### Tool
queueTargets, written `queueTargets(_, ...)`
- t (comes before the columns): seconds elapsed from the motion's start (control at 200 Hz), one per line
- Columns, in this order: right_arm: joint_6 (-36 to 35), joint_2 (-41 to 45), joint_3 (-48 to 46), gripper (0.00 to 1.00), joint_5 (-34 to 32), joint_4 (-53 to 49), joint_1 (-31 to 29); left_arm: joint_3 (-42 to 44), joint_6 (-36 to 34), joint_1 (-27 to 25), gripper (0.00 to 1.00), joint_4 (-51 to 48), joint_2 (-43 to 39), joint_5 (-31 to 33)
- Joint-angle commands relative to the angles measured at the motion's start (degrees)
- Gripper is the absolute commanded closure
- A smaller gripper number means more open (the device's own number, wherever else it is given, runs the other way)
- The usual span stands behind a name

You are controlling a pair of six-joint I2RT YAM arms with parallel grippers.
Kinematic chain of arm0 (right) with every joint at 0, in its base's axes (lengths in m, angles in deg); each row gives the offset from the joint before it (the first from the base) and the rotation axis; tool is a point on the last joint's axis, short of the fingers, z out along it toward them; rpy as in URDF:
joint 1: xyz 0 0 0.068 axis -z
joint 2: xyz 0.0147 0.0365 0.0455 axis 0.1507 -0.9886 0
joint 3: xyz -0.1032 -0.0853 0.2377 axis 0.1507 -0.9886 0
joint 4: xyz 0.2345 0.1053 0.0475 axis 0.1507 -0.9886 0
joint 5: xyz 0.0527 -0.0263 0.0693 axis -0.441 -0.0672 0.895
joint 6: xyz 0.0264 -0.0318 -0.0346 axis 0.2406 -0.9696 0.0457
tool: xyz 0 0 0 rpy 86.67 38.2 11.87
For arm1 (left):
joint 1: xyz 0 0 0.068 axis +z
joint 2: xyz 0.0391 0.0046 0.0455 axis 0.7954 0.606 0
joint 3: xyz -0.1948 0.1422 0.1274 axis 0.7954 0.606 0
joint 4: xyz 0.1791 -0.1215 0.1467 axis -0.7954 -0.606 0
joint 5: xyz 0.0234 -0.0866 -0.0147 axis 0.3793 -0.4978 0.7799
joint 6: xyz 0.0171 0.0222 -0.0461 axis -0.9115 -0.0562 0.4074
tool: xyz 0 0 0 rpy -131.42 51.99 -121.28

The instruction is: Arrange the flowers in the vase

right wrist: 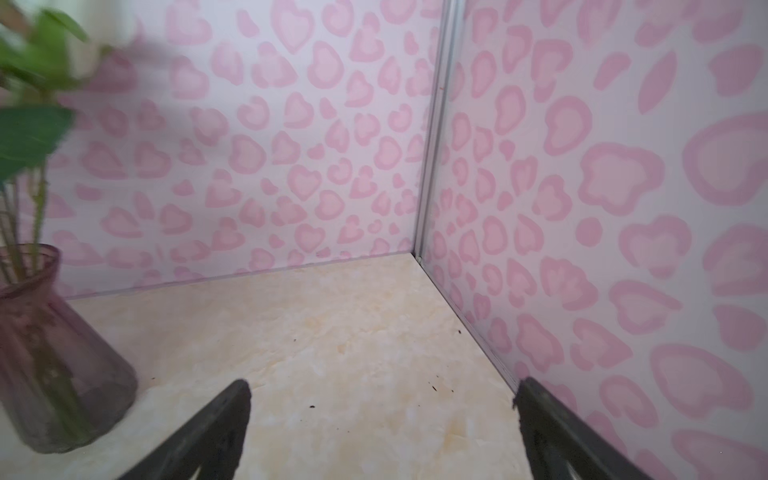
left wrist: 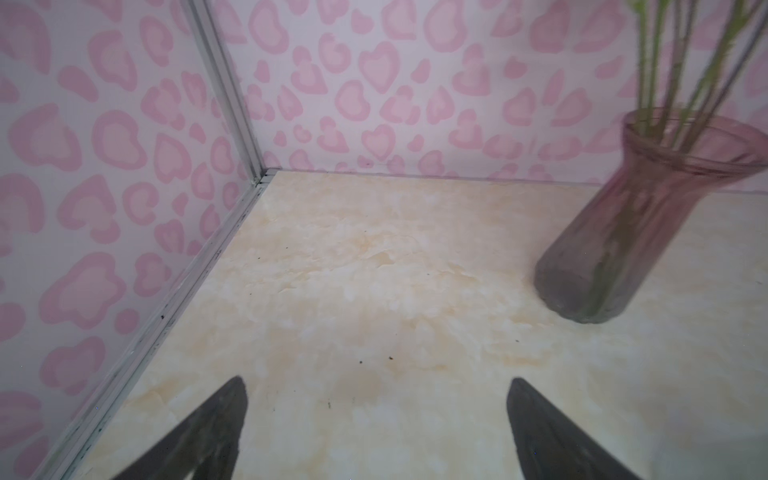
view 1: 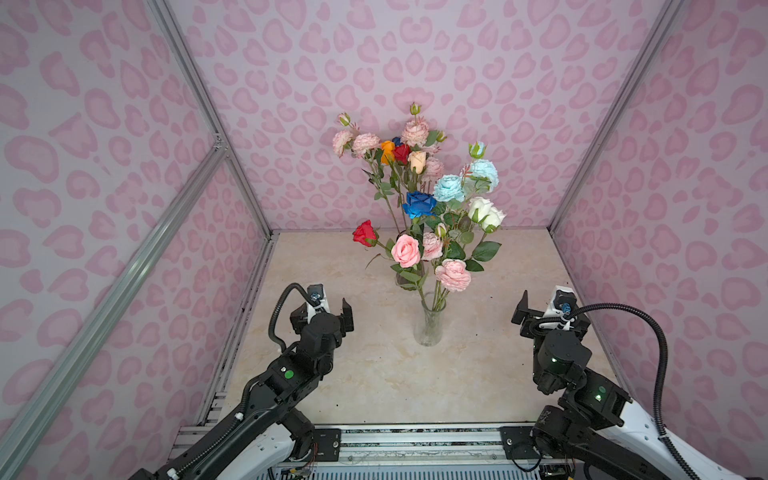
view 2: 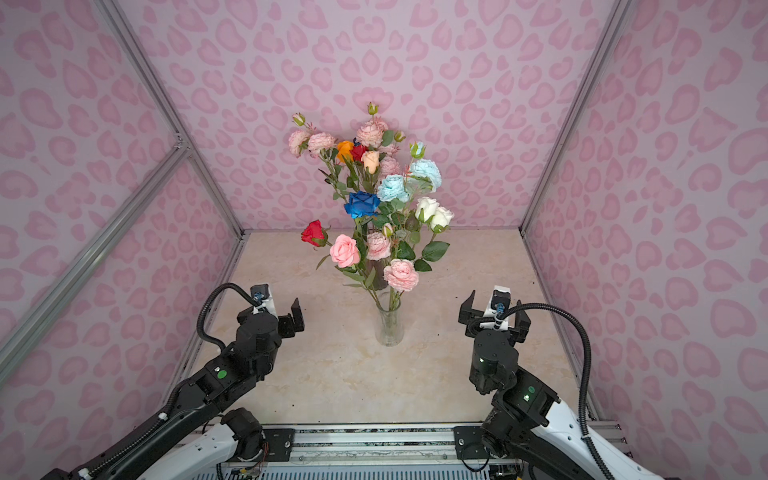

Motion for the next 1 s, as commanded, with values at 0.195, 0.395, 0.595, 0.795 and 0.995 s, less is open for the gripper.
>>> queueTargets(0.195,-4.96,-18.35,-13.17,0.01,40.12,32.7,28.75,13.08,-5.66,22.66,0.02,37.64,13.82,-21.47)
queueTargets(0.395,-5.06,-36.26,-14.64,0.01,39.88,47.15,30.04,14.49,-7.71,27.39,0.01,51.54,28.38,-27.31)
queueTargets(0.595,-7.51,-47.7,-14.67,0.0,39.64,60.22,31.13,10.58,-14.26,28.43,0.02,48.76,32.47,-34.54)
queueTargets(0.795,-8.08,-62.31,-17.22,0.0,39.7,81.74,32.22,12.26,-11.49,33.55,0.02,59.98,40.4,-37.05)
queueTargets(0.995,-3.22,-59.44,-7.86,0.0,44.62,58.87,36.55,11.94,-11.92,32.22,0.02,60.66,41.38,-33.71)
